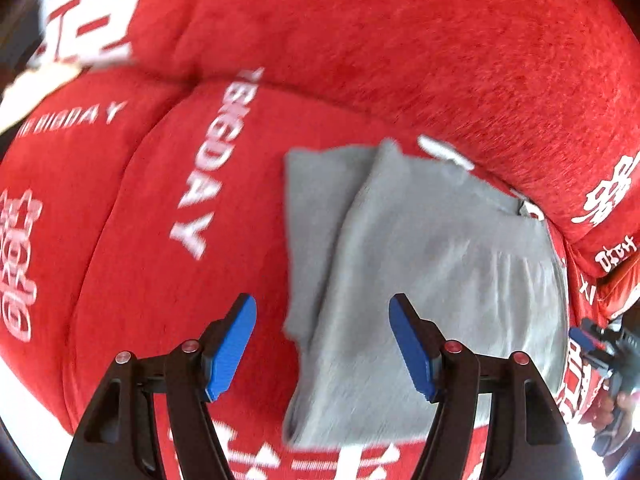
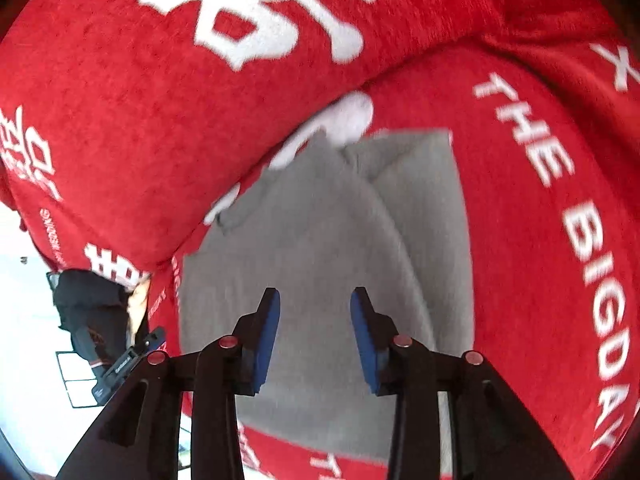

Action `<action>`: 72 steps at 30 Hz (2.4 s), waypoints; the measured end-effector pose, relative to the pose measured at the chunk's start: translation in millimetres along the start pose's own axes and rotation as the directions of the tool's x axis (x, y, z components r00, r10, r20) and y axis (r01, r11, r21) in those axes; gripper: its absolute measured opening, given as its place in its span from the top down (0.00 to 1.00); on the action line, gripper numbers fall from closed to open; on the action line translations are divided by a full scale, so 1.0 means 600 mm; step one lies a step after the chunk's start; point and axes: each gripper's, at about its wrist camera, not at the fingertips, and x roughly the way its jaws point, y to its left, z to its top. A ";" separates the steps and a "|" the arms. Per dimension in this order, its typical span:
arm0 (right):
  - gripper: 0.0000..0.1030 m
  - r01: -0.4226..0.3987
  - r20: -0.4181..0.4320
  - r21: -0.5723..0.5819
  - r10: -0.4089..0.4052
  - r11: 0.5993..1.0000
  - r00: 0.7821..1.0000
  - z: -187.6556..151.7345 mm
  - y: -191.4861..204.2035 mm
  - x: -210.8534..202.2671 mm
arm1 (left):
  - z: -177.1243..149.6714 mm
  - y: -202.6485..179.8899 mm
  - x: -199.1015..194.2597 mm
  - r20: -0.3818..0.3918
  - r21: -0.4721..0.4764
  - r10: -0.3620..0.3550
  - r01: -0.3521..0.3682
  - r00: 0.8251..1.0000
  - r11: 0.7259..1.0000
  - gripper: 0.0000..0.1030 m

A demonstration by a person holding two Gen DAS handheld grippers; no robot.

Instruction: Fold small clothes

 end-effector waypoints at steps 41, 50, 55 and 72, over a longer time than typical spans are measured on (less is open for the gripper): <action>0.93 -0.300 -0.234 0.202 0.344 0.932 0.909 -0.293 0.176 0.292 | -0.176 0.106 0.031 0.056 -0.439 -0.310 0.302 0.949 0.846 0.85; 0.89 -0.234 -0.281 0.195 0.283 0.952 0.917 -0.310 0.154 0.322 | -0.177 0.111 0.019 0.014 -0.393 -0.252 0.237 0.968 0.888 0.54; 0.89 -0.203 -0.325 0.160 0.246 0.966 0.913 -0.307 0.166 0.318 | -0.165 0.107 0.000 0.003 -0.363 -0.177 0.166 0.984 0.917 0.31; 0.51 -0.192 -0.345 0.117 0.221 0.974 0.912 -0.296 0.165 0.285 | -0.160 0.079 0.008 -0.083 -0.291 -0.148 0.118 0.986 0.950 0.31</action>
